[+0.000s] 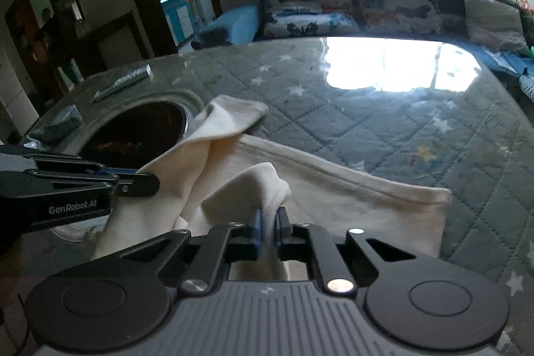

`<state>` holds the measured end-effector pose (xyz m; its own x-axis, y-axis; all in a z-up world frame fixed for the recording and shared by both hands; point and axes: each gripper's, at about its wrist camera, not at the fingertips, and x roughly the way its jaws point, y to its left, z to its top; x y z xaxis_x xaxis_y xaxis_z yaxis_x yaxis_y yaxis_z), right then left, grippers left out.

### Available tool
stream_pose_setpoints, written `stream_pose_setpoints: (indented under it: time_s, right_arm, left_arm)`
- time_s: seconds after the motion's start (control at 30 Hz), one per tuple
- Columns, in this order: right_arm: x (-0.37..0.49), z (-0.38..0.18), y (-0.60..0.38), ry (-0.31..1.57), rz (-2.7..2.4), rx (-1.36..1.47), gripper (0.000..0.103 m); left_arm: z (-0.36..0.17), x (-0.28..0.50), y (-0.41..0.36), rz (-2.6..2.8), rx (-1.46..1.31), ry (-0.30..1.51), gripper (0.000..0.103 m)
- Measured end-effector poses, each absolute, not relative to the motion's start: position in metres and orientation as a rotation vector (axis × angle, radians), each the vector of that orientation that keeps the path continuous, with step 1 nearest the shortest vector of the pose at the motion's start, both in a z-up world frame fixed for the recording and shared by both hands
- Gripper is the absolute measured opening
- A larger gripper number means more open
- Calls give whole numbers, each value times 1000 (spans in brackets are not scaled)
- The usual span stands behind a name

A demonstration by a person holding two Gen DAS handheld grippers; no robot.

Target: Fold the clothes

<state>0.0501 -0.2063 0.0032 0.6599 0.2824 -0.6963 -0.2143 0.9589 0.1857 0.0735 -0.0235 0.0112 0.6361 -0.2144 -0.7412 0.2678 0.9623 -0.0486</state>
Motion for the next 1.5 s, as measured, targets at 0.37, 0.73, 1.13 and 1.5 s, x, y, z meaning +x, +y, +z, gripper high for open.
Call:
stream_pose_setpoints:
  time_s: [0.37, 0.73, 1.13, 1.5]
  right_arm:
    - [-29, 57, -245, 634, 199, 105, 6]
    - [-102, 67, -290, 611, 63, 119, 6]
    - [-122, 32, -317, 727, -39, 173, 6]
    - [-117, 19, -326, 749, -63, 178, 6]
  left_arm:
    - [46, 29, 21, -209, 40, 758, 3]
    - [31, 54, -26, -259, 100, 782, 51]
    - [-4, 97, -41, -239, 128, 843, 5]
    - [44, 37, 53, -87, 25, 739, 3]
